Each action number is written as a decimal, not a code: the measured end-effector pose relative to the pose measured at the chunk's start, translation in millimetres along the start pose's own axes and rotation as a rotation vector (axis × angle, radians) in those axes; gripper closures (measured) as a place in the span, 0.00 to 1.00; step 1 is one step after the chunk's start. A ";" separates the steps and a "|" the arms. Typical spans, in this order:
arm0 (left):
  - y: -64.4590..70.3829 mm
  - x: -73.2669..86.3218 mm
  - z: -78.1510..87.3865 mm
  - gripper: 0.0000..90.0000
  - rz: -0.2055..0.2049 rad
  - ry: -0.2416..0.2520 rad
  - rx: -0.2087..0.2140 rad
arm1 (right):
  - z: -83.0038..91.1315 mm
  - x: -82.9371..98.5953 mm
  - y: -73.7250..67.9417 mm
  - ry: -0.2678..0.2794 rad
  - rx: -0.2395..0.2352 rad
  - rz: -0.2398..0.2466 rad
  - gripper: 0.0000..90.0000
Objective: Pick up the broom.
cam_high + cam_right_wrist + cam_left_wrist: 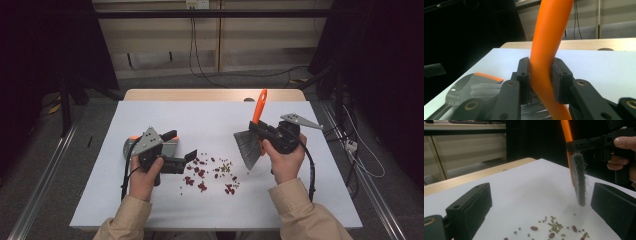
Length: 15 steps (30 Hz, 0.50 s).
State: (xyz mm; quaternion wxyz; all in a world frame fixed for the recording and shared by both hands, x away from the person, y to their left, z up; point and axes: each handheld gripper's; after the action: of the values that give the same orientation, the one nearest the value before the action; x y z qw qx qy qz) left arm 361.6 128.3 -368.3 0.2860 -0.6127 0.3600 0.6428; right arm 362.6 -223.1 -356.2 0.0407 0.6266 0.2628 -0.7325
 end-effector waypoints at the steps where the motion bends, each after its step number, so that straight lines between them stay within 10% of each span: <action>1: 0.0 -0.1 -1.2 0.04 0.003 -0.002 0.005 | -0.8 0.3 -1.6 -0.003 -0.005 0.005 0.79; 15: 4.4 -1.0 -18.7 0.07 0.010 -0.014 0.023 | -15.9 5.1 -24.1 -0.005 -0.063 -0.002 0.79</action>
State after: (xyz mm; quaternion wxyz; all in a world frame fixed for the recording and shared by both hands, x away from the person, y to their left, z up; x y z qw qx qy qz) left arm 369.0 110.6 -366.6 0.2923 -0.6030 0.3685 0.6443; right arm 366.4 -194.1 -354.2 0.0606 0.6231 0.2863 -0.7254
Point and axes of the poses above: each handheld gripper's, and its own axes: z roughly backward along the jaws, x roughly out of its underside, y roughly to its right, and after that the axes turned 14 degrees about y, right-handed
